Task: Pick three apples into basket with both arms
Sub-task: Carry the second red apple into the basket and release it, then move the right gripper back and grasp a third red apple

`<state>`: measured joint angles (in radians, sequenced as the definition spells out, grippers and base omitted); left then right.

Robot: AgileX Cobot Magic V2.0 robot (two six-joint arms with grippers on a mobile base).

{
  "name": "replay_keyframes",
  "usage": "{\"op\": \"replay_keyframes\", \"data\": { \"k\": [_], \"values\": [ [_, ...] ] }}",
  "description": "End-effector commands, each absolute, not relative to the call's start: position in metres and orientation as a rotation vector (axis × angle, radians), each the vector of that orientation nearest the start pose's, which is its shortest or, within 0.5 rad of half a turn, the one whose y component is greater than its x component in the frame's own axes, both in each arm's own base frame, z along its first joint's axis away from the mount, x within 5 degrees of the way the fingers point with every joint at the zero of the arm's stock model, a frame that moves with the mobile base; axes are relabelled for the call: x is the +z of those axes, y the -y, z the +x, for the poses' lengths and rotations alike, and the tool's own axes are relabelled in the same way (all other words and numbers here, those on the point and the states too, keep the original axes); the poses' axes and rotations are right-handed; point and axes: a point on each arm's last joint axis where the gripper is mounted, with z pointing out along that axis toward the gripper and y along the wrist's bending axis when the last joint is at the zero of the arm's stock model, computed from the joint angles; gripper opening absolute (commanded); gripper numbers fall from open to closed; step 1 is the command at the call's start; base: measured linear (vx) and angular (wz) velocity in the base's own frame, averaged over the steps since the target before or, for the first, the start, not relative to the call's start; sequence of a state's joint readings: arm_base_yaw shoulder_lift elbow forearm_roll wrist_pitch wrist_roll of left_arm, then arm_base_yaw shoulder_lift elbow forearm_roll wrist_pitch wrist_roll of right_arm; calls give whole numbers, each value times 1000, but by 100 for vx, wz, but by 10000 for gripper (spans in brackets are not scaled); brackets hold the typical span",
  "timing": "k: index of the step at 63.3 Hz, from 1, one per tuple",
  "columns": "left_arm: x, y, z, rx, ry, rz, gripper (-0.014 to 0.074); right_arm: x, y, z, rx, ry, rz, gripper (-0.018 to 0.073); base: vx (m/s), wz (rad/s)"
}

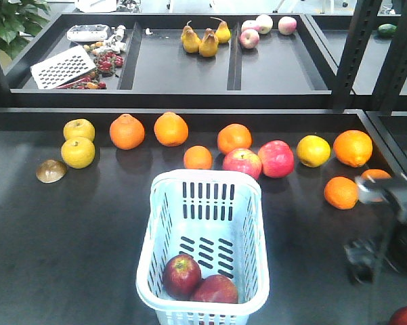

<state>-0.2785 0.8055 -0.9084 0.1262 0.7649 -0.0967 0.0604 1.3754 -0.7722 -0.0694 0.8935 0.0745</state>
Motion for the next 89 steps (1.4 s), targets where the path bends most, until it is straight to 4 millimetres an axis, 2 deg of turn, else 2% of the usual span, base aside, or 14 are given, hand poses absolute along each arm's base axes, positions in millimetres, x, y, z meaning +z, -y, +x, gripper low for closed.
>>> {"op": "replay_keyframes", "data": {
  "k": [1,4,10,16,22,40,57,65,79,83,89],
  "values": [
    [387,34,147,-95,-2039,223,593,205,18,217,-104,-2939,103,670,0,0],
    [387,34,147,-95,-2039,223,593,198,28,212,-105,-2958,182,670,0,0],
    [387,34,147,-95,-2039,223,593,199,45,211,-111,-2936,300,666,0,0],
    [387,34,147,-95,-2039,223,593,198,51,215,-117,-2883,329,664,0,0],
    [387,34,147,-95,-2039,223,593,189,53,218,-118,-2920,318,662,0,0],
    [387,34,147,-95,-2039,223,593,139,64,230,-111,-3085,336,657,0,0],
    [387,34,147,-95,-2039,223,593,96,65,236,-86,-3188,342,635,0,0],
    [387,34,147,-95,-2039,223,593,94,65,237,-86,-3183,370,534,0,0],
    [387,34,147,-95,-2039,223,593,102,66,243,-89,-3174,378,251,0,0],
    [387,34,147,-95,-2039,223,593,109,67,246,-81,-3169,396,204,0,0],
    [387,34,147,-95,-2039,223,593,127,63,249,-71,-3126,379,188,0,0]
  ]
}}
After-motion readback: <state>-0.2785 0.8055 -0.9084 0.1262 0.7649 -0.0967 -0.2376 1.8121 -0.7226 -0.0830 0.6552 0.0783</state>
